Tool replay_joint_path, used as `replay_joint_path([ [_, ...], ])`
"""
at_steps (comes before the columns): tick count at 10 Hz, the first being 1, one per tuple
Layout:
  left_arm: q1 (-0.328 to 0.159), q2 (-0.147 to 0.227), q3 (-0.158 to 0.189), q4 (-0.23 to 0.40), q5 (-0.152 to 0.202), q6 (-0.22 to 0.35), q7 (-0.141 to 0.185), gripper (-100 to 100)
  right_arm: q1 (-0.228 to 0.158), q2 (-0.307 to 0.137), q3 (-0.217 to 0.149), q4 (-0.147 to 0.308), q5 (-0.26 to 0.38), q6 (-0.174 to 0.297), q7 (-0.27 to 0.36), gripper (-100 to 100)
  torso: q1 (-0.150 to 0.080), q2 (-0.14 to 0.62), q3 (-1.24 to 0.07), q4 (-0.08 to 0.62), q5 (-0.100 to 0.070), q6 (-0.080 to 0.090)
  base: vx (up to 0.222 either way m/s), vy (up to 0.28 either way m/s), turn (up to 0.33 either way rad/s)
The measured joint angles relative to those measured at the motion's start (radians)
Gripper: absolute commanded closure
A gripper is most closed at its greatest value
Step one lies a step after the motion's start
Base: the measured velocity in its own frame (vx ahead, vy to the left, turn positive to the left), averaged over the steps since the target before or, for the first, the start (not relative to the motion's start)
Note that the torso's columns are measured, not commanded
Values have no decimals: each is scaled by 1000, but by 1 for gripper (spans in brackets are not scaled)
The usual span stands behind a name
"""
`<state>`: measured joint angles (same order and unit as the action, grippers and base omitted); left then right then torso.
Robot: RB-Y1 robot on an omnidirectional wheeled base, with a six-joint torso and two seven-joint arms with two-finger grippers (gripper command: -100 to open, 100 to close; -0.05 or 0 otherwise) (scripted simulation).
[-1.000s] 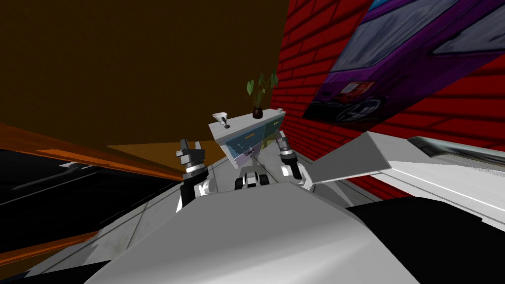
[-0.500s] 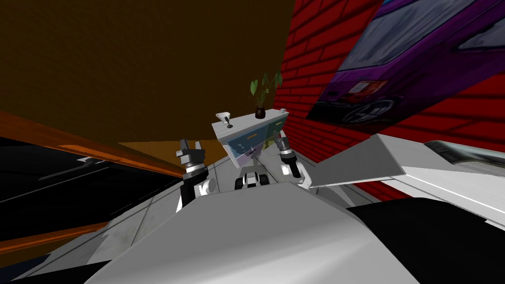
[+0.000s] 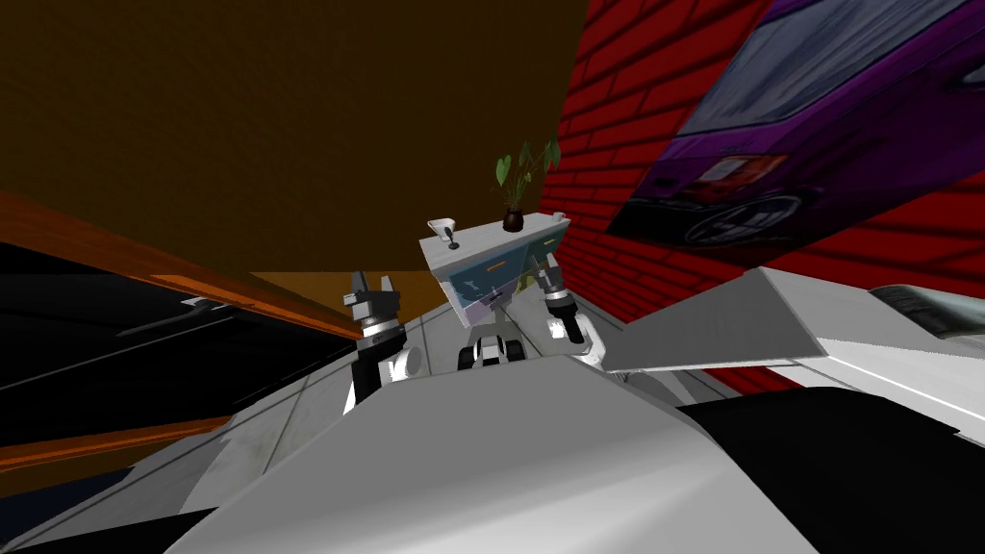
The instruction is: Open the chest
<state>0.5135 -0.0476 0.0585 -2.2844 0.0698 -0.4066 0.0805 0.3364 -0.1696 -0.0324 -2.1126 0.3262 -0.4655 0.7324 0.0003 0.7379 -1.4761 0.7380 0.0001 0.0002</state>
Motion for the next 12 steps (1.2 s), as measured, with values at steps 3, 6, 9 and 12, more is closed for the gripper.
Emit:
replay_joint_path([
  [3,0,0,0,0,0,0,0,0,-13,-3,-11,25,29,-7,81,-100,0,0,0,0,0,0,15,14,67],
  [6,0,0,0,0,0,0,0,0,-28,-4,-20,49,60,-10,157,-100,0,0,0,0,0,0,13,15,63],
  [9,0,0,0,0,0,0,0,0,-40,-6,-31,75,91,-17,231,-100,0,0,0,0,0,0,14,16,66],
  [12,0,0,0,0,0,0,0,0,-52,-8,-42,99,122,-16,303,-100,0,0,0,0,0,0,17,15,64],
])
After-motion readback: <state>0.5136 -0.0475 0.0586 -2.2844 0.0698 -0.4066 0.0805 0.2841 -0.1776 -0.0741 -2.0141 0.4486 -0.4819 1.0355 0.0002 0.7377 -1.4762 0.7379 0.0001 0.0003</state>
